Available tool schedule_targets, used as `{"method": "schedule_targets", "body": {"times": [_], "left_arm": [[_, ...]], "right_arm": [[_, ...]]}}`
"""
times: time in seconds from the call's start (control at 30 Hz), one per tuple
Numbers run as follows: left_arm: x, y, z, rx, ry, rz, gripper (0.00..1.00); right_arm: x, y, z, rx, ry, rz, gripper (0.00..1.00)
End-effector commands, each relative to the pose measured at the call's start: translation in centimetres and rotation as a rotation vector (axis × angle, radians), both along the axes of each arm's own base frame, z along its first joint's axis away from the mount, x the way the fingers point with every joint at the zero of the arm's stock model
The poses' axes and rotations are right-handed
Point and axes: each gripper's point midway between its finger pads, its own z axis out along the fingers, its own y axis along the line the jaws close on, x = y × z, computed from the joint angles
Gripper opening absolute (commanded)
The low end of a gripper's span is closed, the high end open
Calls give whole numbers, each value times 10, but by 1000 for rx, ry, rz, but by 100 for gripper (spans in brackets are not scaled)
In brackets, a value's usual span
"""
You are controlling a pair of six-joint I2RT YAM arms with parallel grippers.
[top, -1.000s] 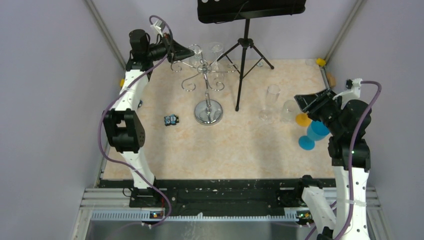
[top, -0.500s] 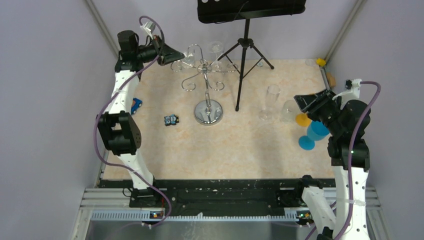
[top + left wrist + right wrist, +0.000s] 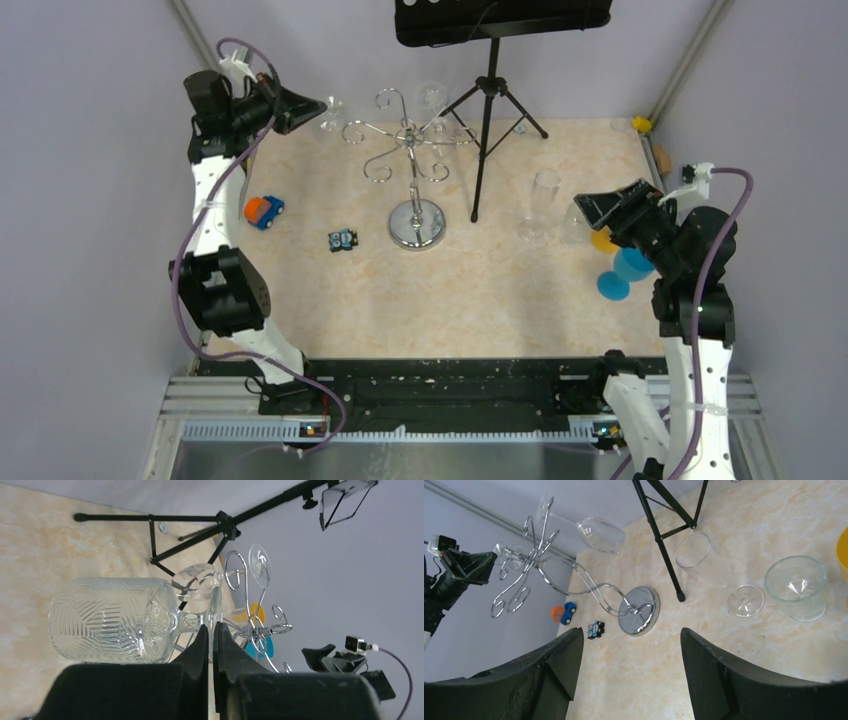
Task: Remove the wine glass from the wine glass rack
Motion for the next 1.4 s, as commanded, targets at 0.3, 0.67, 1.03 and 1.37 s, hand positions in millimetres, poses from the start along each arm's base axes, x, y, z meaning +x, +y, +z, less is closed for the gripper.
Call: {"method": "schedule_targets", "body": {"times": [0.3,0.67,1.03,1.37], "left_arm": [[-94,7,156,-48,-359,177,0],[-191,-51,226,-329,-477,-8,0],[-271,-131,247,-743,-393,-341,0],[-306,-172,244,-865,-274,-546,0]], "right_arm": [[-13,28,24,43,-122,168,73],[-27,53,59,191,-257,298,69],[-65,66,112,366,-493,404,72],[-90,73,159,466,-637,534,80]]}}
